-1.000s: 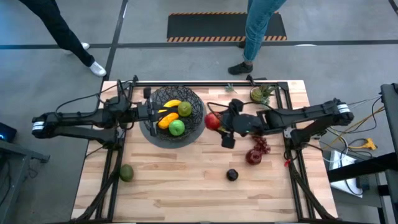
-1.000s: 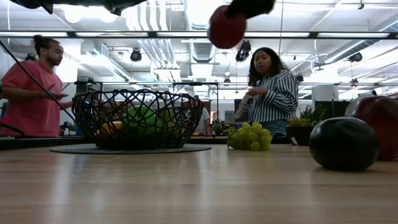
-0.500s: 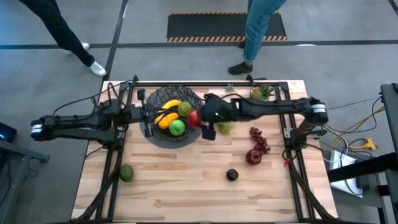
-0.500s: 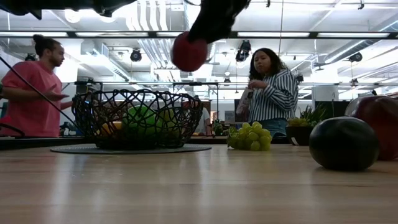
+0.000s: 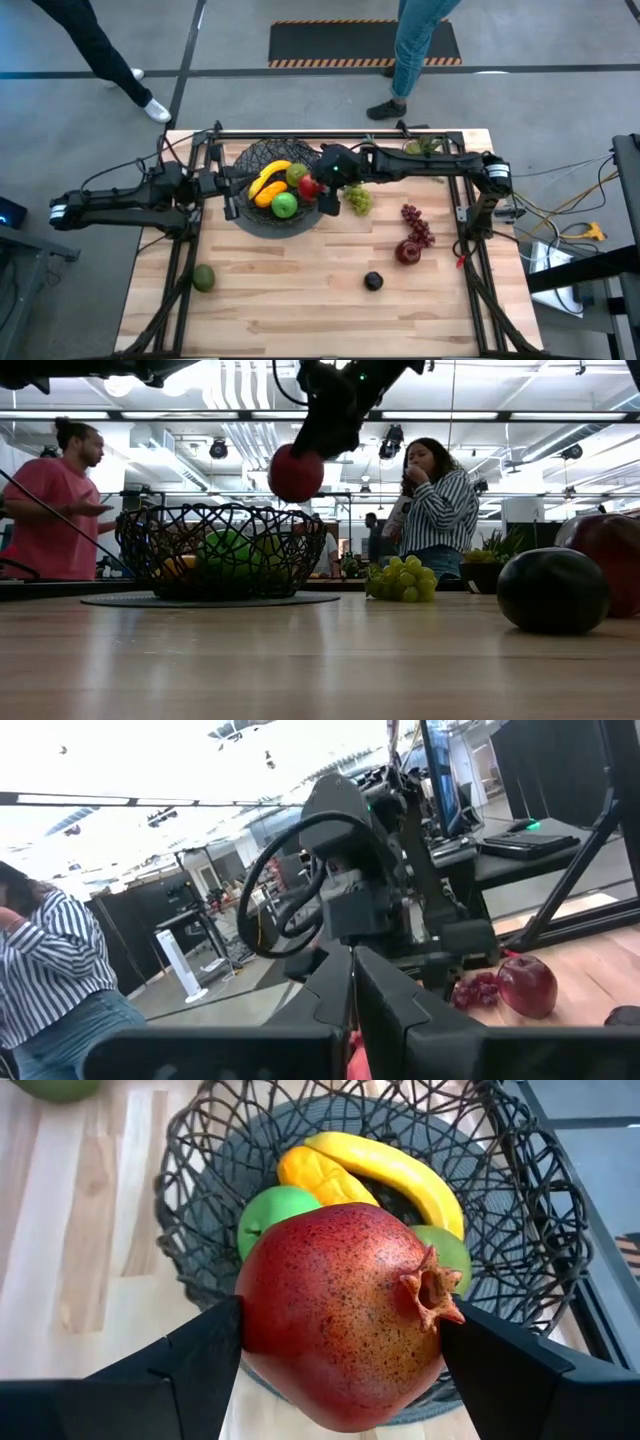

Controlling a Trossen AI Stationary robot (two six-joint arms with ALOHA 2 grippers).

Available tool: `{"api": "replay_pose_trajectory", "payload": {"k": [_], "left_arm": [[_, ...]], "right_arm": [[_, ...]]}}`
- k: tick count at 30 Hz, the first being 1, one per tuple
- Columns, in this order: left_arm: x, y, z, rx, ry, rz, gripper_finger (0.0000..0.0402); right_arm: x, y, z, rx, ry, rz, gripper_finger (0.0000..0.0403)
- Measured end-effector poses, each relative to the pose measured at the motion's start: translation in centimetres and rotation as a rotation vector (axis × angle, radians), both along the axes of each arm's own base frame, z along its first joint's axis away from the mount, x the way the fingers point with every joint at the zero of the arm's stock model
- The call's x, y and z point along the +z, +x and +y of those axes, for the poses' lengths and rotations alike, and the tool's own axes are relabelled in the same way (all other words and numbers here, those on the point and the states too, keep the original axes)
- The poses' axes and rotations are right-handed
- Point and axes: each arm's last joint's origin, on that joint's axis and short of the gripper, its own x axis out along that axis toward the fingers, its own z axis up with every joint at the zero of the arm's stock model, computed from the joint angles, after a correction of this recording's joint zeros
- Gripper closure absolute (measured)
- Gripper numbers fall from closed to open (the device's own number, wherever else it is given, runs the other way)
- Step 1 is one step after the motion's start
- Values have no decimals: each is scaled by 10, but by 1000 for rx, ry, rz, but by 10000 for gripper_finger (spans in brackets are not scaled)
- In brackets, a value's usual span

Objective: Build produce basket
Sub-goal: Put the pomegranate into the basket, then put the green lime into the basket

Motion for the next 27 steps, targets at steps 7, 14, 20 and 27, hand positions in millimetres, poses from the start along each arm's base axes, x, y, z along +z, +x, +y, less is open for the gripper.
{"api": "replay_pose_trajectory", "payload": {"k": [7,14,20,27], "left_arm": [[-1,0,0,2,-3,12,401],[-1,0,0,1,-7,11,401],[-2,0,0,1,-8,20,401],[-2,0,0,0,-7,19,401]], "right_arm": [[-26,16,-5,-10,1,29,107],[-50,28,-12,-25,4,54,106],[-55,29,-15,-20,-5,68,87],[-54,29,-16,-21,-7,65,48]]}}
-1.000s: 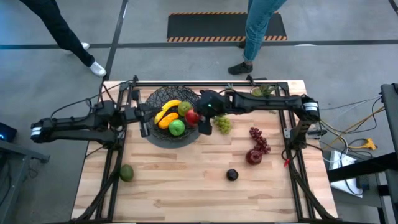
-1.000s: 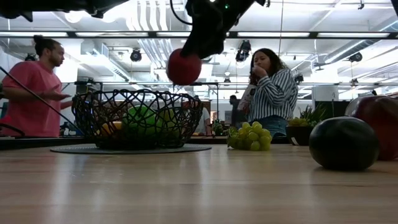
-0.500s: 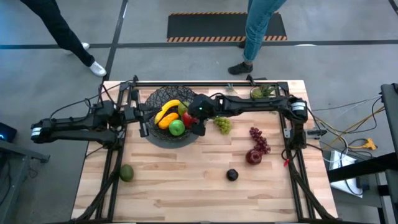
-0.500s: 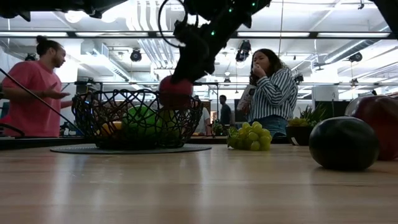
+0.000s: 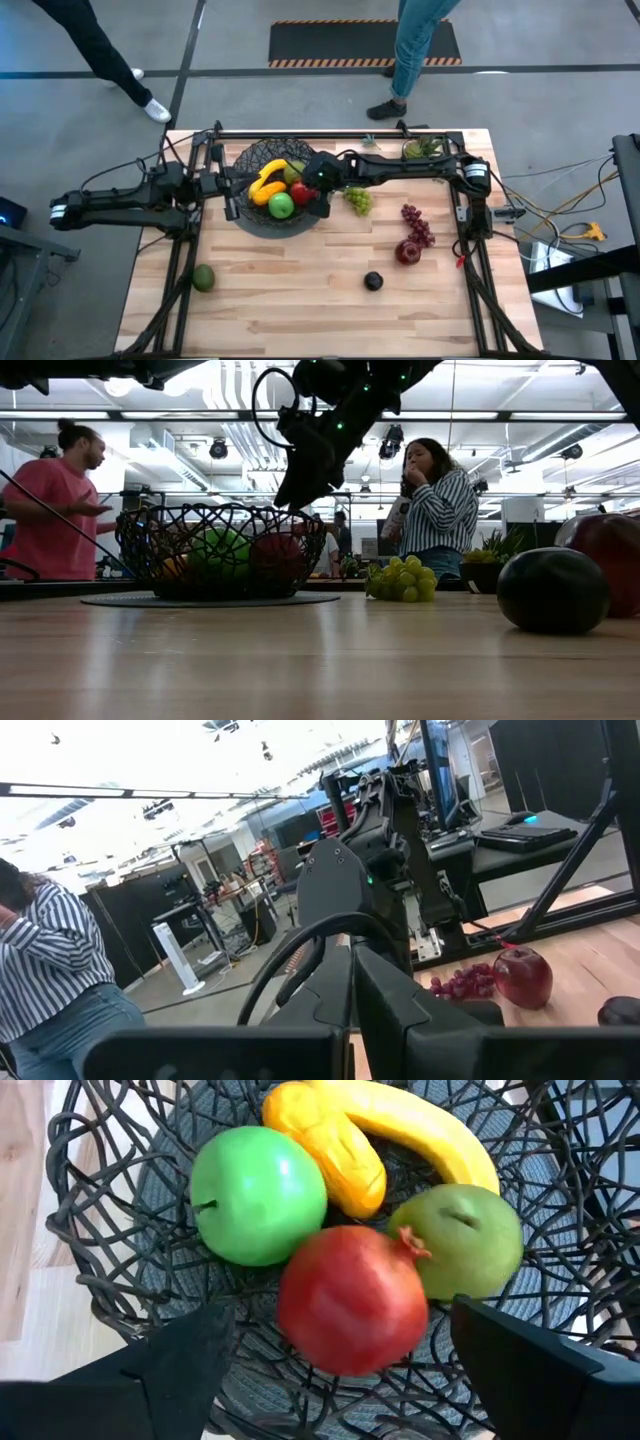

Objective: Build produce basket
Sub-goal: Put the green lime into the basket

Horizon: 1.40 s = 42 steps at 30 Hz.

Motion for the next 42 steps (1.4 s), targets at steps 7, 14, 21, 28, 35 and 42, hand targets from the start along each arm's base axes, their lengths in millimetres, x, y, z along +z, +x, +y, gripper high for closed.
{"api": "replay_pose_trajectory", "payload": {"k": [7,14,21,28,35,42], "left_arm": [[0,0,0,-4,0,2,401],[-2,2,0,-4,-2,20,401],[-3,5,0,-4,-6,30,401],[-6,9,0,-48,-4,53,401],[-7,19,0,-81,-50,37,401],[-11,32,1,-106,-126,29,401]], "right_arm": [[4,-2,0,1,-3,-9,44],[33,-14,4,8,-16,-60,44],[50,-36,22,36,-14,-106,44],[40,-63,41,81,-36,-264,44],[29,-98,47,91,-62,-403,44],[20,-133,50,102,-101,-539,44]]}}
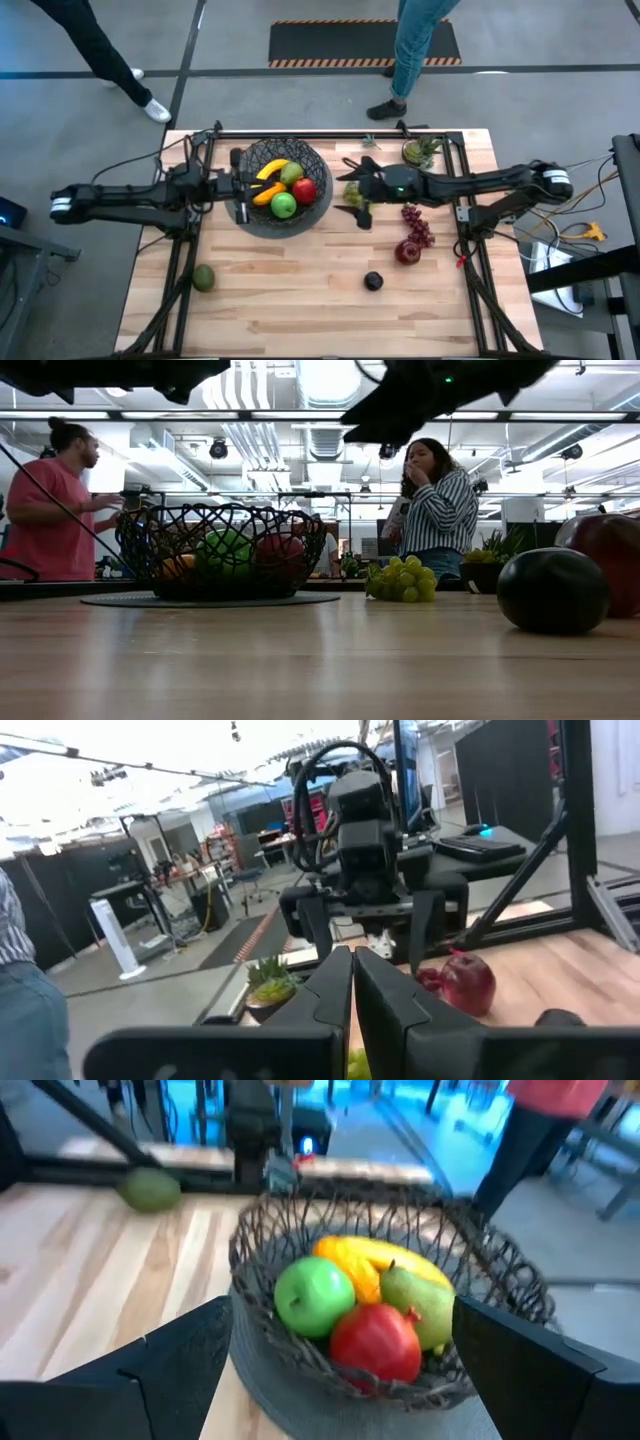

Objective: Build produce basket
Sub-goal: Put the green lime into the basket

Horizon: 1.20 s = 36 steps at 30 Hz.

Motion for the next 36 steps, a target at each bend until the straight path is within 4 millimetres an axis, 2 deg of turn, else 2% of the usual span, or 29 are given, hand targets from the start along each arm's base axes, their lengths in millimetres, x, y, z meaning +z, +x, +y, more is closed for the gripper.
{"api": "replay_pose_trajectory", "payload": {"k": [9,17,23,27,31,36], "left_arm": [[-1,16,-2,-33,-35,2,401],[-3,28,-3,-58,-113,-33,401],[-7,35,-6,-108,-251,-35,401],[5,35,-9,-143,-327,-77,401],[14,33,-13,-190,-499,-93,401],[9,37,-12,-129,-831,72,401]], "right_arm": [[-15,-32,3,16,-81,-110,44],[-7,-55,5,25,-202,-284,44],[-1,-72,6,19,-281,-395,44],[4,-77,6,18,-319,-412,44],[5,-79,7,18,-338,-414,44],[1,-77,6,25,-363,-377,44]]}}
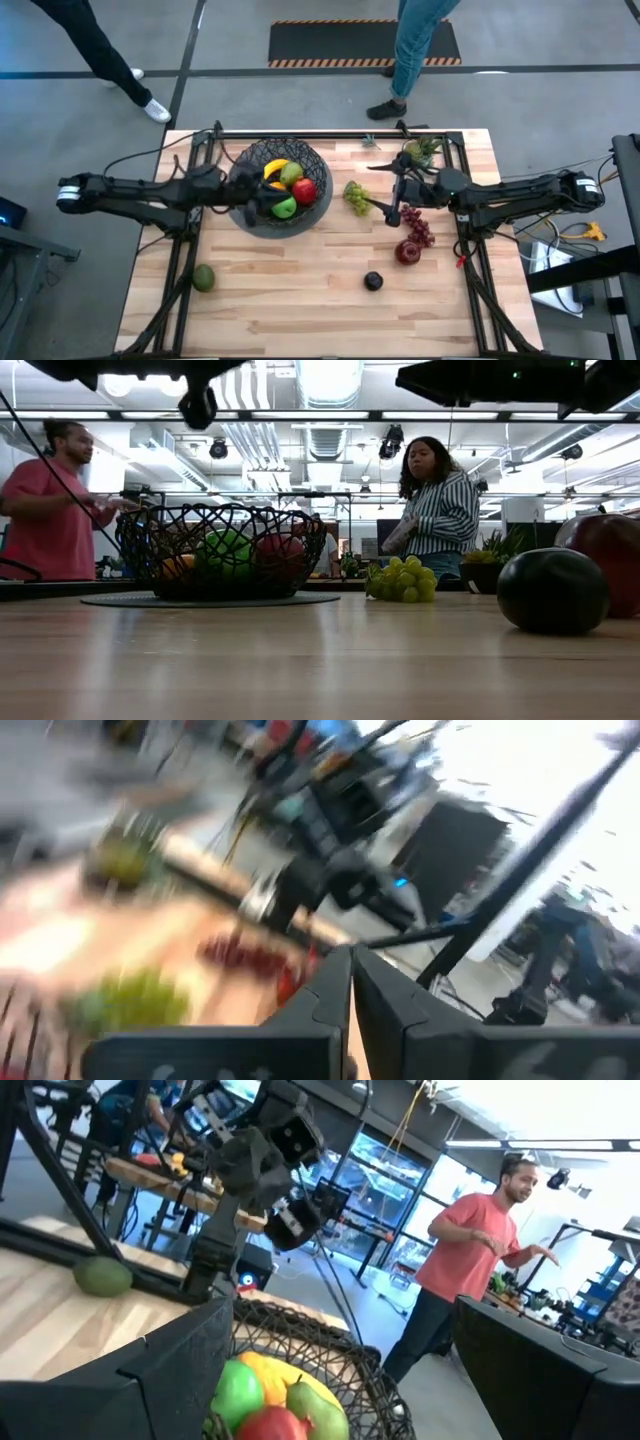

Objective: Build produce basket
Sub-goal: Put the green lime into the basket

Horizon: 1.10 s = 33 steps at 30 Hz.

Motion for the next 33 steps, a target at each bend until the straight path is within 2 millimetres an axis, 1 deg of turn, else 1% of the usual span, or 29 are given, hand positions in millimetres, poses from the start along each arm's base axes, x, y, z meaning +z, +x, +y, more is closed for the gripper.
{"api": "replay_pose_trajectory", "payload": {"k": [3,7,11,17,20,23,26,28,29,30,33], "left_arm": [[-2,2,-3,10,-144,108,401],[0,0,-16,-31,-299,219,401],[-4,-10,-33,-41,-463,425,401],[4,-24,-61,-20,-690,638,401],[1,-32,-77,4,-739,814,401],[-10,-41,-89,81,-823,1037,401],[-19,-54,-99,202,-941,1351,401],[-25,-63,-107,290,-971,1575,401],[-27,-65,-111,307,-972,1642,401],[-28,-65,-115,303,-964,1674,401],[-32,-61,-125,301,-952,1686,401]], "right_arm": [[-1,0,0,-1,-3,5,44],[-2,-1,0,-2,3,23,44],[-5,-1,0,-9,7,61,44],[-5,-2,-1,-33,9,62,44],[-6,-2,-1,-34,7,76,44],[-7,-2,-2,-52,4,82,44],[-7,-2,-2,-56,4,82,44],[-7,-2,-2,-56,4,83,44],[-7,-2,-2,-56,4,84,44],[-7,-2,-2,-56,3,85,44],[-7,-2,-2,-56,1,89,44]]}}
